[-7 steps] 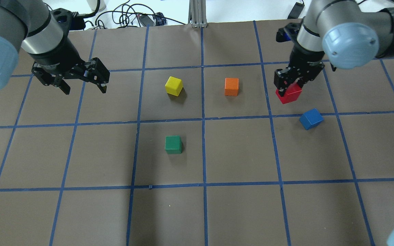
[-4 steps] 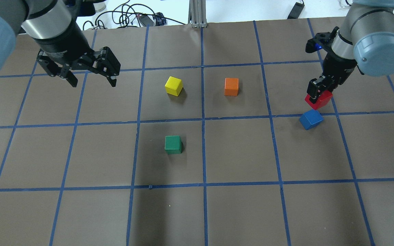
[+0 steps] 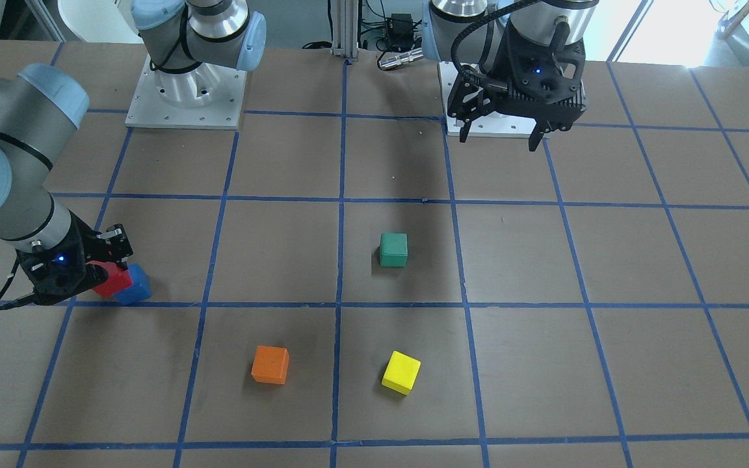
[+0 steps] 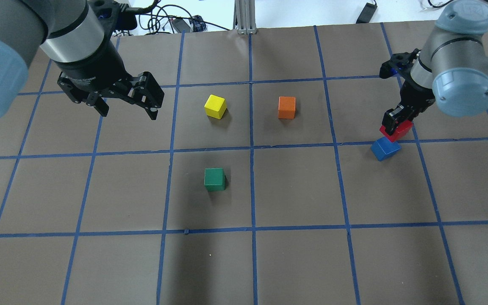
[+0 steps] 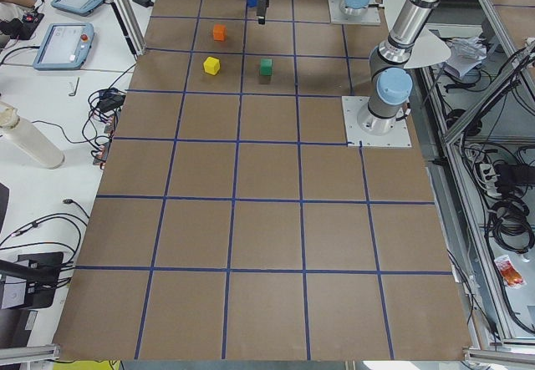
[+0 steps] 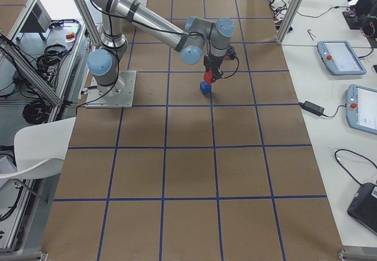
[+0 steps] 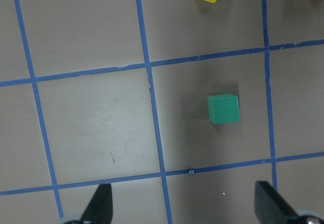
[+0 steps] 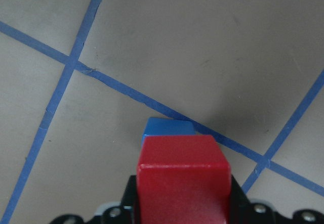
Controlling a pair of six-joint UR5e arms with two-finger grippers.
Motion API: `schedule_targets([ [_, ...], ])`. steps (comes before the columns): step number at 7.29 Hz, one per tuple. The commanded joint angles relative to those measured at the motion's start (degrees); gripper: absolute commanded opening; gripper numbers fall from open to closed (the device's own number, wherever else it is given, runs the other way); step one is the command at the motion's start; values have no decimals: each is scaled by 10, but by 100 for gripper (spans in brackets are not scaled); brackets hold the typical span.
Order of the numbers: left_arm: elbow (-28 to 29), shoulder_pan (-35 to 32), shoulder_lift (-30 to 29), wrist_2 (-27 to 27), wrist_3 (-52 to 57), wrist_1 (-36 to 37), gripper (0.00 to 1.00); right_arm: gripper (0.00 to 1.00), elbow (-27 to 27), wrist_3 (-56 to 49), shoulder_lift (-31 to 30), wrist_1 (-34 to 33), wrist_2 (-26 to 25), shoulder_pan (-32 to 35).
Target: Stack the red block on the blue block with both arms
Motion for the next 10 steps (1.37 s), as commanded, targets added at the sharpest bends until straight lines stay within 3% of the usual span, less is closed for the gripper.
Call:
schedule_targets([
  [1, -1, 41, 3, -56, 17, 3, 100, 0, 3, 2, 7, -2, 1, 0],
  [4, -2, 44, 15, -49, 10, 20, 100, 0, 16, 4, 11, -2, 1, -6],
  [5, -3, 43, 25, -15, 6, 21, 100, 0, 16, 4, 11, -2, 2, -6],
  [6, -3, 43, 28, 3, 5, 22, 100, 13, 16, 3, 11, -3, -1, -6],
  [7, -3, 44, 33, 5, 5, 17, 100, 41, 16, 4, 11, -2, -1, -6],
  [9, -9, 43, 37, 3, 5, 23, 100, 85, 16, 4, 12, -2, -1, -6],
  [10, -20, 43, 32, 3, 9, 40, 100, 95, 16, 5, 13, -2, -1, -6],
])
